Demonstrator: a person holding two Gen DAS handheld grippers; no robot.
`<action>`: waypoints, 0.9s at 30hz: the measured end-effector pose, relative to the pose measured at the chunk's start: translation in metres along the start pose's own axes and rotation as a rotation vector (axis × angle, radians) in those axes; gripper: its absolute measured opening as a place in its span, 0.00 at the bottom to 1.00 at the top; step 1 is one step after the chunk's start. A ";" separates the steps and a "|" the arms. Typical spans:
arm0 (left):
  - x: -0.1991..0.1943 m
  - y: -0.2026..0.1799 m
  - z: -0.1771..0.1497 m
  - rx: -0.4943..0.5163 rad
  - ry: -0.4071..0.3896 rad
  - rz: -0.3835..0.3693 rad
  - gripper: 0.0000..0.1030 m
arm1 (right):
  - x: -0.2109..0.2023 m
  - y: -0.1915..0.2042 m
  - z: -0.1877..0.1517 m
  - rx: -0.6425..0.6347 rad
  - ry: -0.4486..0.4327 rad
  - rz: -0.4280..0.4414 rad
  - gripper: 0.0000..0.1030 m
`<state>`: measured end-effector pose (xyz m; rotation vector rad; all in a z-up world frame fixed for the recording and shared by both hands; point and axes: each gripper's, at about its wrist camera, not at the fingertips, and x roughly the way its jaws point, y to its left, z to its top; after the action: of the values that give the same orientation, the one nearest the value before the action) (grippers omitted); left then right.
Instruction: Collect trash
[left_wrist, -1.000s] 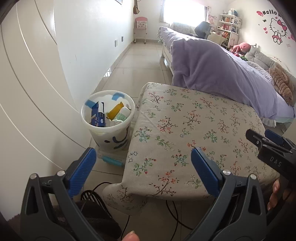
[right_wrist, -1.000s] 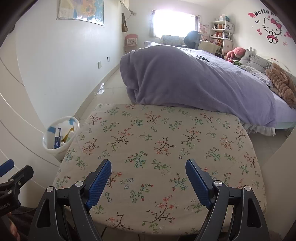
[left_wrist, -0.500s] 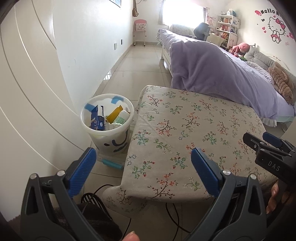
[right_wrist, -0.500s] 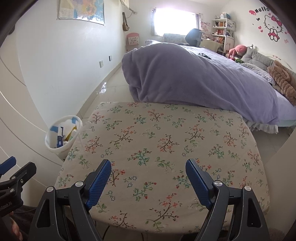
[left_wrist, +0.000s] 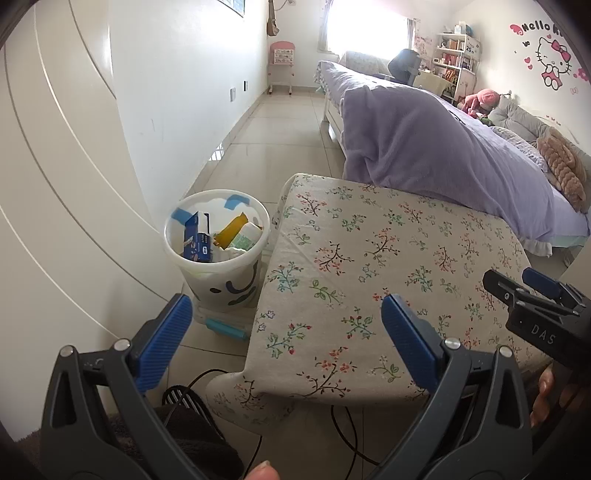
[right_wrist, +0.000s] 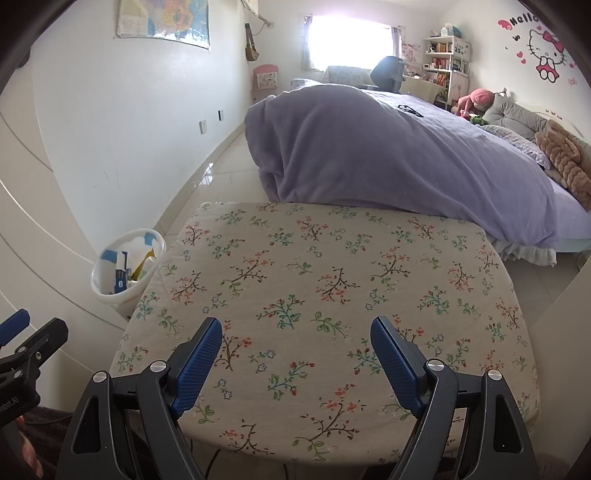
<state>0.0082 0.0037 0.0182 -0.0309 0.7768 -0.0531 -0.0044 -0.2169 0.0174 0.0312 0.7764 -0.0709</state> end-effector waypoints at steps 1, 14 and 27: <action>0.000 0.000 0.000 -0.001 -0.001 0.000 0.99 | 0.000 0.000 0.000 0.000 0.000 0.001 0.82; -0.002 0.002 0.000 -0.006 -0.008 0.006 0.99 | 0.000 -0.001 0.000 -0.003 0.000 0.002 0.82; -0.002 0.003 0.002 -0.013 -0.011 0.015 0.99 | 0.000 0.003 0.000 -0.002 -0.001 0.000 0.82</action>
<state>0.0079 0.0065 0.0210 -0.0373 0.7668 -0.0340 -0.0037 -0.2138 0.0176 0.0290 0.7751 -0.0702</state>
